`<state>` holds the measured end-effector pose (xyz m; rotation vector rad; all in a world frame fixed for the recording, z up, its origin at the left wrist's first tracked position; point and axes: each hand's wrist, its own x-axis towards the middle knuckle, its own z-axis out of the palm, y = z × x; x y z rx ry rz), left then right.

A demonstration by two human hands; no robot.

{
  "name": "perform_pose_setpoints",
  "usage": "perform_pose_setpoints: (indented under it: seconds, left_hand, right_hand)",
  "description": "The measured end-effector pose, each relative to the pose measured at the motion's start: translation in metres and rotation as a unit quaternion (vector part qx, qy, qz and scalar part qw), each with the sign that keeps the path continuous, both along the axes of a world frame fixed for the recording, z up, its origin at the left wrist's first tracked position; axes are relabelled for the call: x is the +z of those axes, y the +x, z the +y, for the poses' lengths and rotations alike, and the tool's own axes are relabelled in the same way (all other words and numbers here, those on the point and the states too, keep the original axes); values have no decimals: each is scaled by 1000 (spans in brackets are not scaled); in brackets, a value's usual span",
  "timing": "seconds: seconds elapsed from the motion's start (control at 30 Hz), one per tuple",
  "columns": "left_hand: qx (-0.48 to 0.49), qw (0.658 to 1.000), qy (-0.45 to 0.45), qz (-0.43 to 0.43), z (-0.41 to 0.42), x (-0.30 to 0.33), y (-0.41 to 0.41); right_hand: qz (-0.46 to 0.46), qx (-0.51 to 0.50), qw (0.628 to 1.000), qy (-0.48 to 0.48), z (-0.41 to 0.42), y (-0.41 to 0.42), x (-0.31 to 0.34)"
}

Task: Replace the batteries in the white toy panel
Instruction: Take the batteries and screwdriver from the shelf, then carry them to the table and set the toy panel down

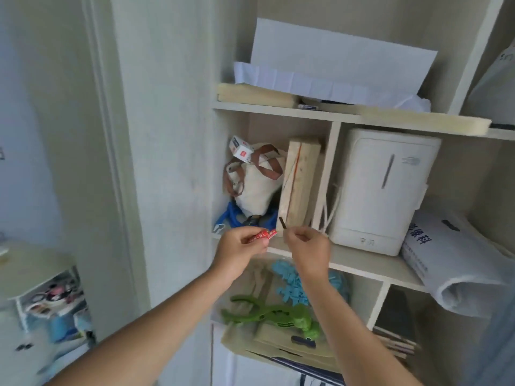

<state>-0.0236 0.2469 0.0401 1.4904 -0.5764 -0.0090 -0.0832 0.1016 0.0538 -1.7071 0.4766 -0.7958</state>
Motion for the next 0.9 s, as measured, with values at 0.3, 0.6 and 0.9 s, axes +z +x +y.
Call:
perform_pose_setpoints:
  seconds: [0.3, 0.6, 0.9]
  left_hand:
    - [207, 976, 3, 68, 341, -32, -16]
    - [386, 916, 28, 103, 593, -70, -55]
    - [464, 874, 50, 139, 713, -129, 17]
  right_hand:
    - [52, 254, 964, 61, 323, 44, -26]
    - [102, 435, 890, 95, 590, 67, -79]
    - [149, 468, 863, 114, 716, 155, -142]
